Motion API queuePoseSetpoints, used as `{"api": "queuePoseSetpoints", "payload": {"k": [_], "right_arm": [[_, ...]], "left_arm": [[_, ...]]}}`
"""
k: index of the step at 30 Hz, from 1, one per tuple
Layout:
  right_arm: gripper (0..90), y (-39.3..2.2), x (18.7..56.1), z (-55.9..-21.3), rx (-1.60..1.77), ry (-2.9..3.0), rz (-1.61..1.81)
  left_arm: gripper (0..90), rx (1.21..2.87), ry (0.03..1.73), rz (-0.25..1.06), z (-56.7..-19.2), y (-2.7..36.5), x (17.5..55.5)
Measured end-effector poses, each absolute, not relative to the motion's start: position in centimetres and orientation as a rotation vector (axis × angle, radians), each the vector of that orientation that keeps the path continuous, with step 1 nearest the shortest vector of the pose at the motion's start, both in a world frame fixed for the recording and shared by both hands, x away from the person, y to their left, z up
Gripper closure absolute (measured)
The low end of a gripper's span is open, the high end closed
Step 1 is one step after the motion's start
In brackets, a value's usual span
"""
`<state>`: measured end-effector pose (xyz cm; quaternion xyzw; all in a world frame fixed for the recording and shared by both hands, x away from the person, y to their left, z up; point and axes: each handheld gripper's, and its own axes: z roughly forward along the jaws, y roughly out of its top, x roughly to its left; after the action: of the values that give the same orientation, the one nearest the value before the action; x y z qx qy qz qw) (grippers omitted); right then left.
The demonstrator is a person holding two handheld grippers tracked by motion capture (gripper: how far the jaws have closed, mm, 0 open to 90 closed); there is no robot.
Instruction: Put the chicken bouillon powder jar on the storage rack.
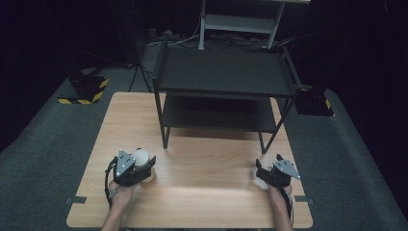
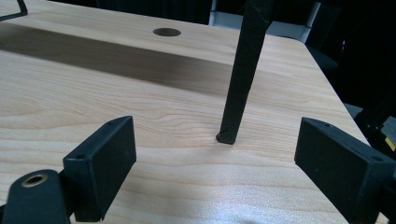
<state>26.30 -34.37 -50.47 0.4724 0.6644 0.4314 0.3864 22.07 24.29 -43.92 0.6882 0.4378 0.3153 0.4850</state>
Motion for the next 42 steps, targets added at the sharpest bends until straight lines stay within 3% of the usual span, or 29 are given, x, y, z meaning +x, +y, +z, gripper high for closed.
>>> {"api": "queuePoseSetpoints", "payload": {"k": [27, 42], "right_arm": [[11.9, -34.6, 26.4, -50.5, 1.189, 1.702, 1.114], [11.9, -34.8, 26.4, -50.6, 1.181, 1.708, 1.129]], "left_arm": [[34.6, 1.751, 0.791, 0.607, -33.8, 17.8, 28.0], [34.6, 1.709, 0.830, 0.653, -30.5, 15.3, 31.5]]}}
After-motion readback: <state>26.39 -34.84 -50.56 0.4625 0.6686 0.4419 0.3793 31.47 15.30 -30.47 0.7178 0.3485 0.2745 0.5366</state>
